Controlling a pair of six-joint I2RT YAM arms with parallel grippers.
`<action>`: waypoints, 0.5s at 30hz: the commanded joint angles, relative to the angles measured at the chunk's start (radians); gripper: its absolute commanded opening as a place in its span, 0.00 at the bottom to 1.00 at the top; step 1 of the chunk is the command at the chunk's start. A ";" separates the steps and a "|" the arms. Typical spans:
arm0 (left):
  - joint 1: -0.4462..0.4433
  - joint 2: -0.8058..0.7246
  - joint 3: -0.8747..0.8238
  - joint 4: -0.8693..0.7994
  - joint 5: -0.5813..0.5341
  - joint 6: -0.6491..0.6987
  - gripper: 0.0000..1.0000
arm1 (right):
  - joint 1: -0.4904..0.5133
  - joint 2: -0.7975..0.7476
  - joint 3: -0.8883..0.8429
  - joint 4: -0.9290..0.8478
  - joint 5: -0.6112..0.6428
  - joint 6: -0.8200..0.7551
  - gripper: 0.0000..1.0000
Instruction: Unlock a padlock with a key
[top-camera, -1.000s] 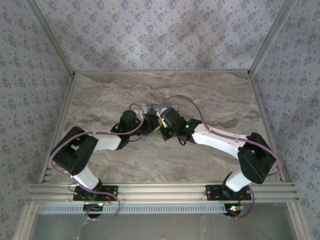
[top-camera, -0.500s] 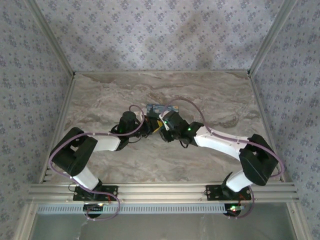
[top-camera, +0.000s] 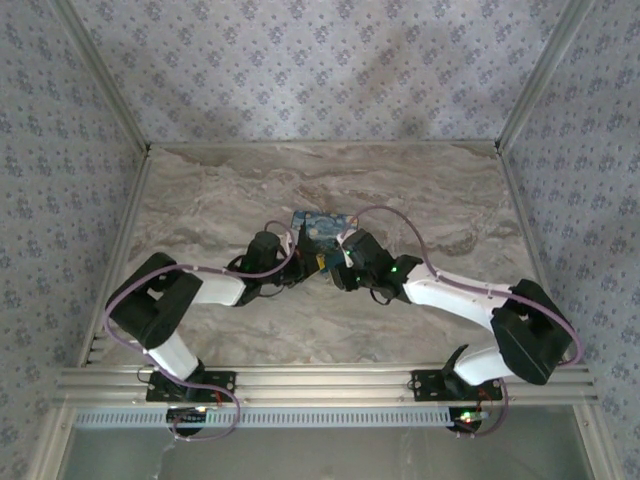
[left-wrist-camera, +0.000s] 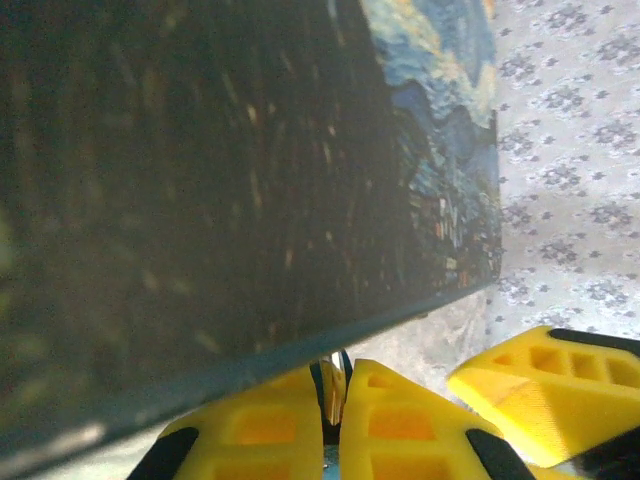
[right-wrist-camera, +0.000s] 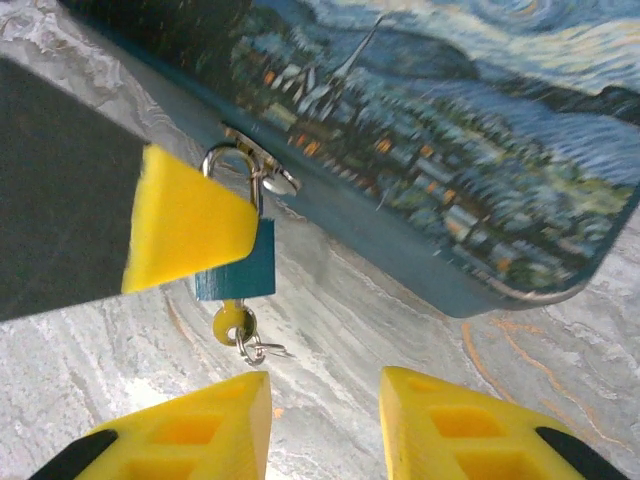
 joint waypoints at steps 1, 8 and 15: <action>-0.014 0.032 0.014 0.026 -0.017 0.032 0.04 | -0.030 0.031 -0.018 0.041 -0.035 0.047 0.32; -0.029 0.070 0.019 0.019 -0.043 0.032 0.10 | -0.072 0.095 -0.010 0.072 -0.057 0.053 0.25; -0.031 0.047 0.022 -0.016 -0.051 0.041 0.27 | -0.135 0.130 0.017 0.094 -0.023 0.049 0.30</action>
